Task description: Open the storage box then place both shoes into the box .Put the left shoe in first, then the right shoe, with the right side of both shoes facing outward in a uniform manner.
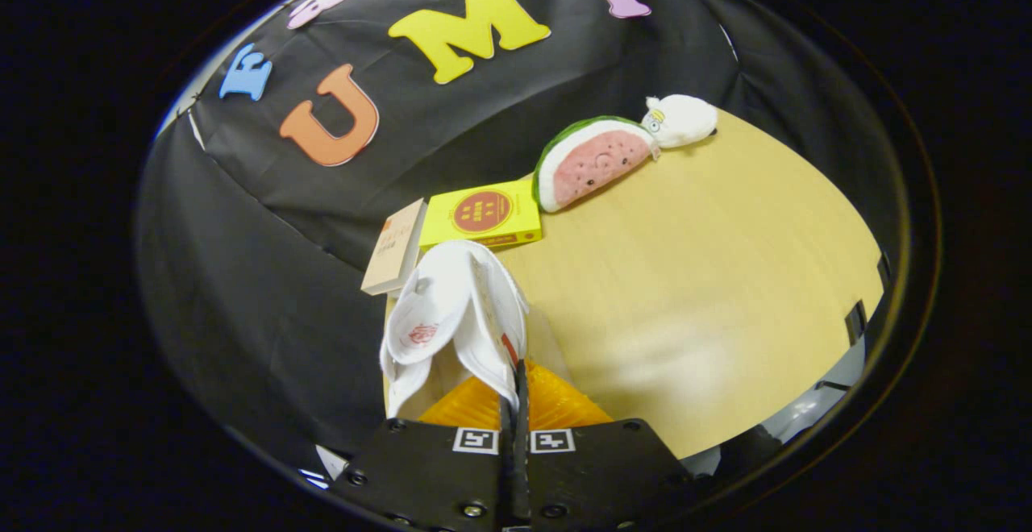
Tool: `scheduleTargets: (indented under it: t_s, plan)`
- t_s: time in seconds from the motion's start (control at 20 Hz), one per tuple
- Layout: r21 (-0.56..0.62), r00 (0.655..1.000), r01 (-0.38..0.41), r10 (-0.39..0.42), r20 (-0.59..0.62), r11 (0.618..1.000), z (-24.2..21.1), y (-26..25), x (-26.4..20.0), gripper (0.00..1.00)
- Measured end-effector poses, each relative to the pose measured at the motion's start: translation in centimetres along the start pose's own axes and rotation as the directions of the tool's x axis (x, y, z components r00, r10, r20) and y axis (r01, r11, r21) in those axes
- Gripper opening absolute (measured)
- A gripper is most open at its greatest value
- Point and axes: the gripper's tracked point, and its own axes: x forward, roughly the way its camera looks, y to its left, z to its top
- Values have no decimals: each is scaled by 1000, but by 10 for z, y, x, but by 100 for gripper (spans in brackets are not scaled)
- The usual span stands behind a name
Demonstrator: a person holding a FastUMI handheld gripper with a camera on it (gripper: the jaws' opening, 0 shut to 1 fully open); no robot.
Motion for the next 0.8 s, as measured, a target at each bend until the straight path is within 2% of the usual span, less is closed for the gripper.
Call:
scheduleTargets:
  t_s: [0.3,0.55,0.7,0.8]
  plan:
    - [-25,998,52,-53,-36,998,-39,25,46,0]
    - [-47,987,161,-159,35,986,-44,14,71,0]
    - [-101,963,249,-235,134,963,-41,3,77,0]
    - [-119,948,303,-286,140,946,-49,-8,84,0]
